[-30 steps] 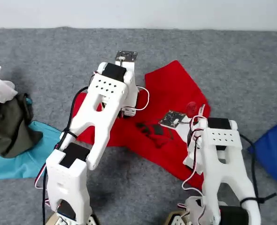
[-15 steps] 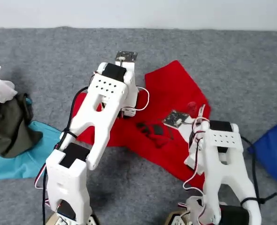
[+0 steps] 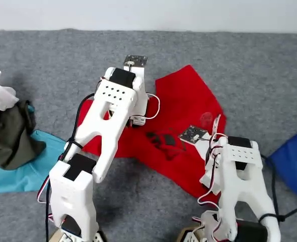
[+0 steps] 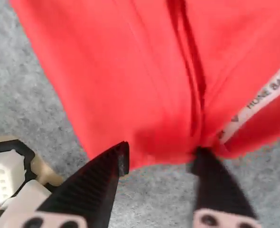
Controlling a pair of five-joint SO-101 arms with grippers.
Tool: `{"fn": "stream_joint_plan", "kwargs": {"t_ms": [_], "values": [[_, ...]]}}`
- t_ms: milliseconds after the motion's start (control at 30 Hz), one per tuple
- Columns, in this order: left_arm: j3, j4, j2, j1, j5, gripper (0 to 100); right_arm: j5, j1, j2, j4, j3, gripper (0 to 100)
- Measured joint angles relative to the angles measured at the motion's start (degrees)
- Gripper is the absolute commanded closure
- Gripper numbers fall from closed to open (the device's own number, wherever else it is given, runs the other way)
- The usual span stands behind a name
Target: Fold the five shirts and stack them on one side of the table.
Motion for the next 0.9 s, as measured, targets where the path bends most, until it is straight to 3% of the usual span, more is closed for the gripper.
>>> {"fn": "stream_joint_plan", "kwargs": {"t_ms": [667,900], "values": [[8.00,0.00,0.00,0.00,0.00,99,0.00,-0.09,0.00,-8.62,0.18,98.9],[8.18,0.00,-6.59,0.00,-0.18,99,0.00,-0.09,0.00,-7.03,-0.44,98.9]]}}
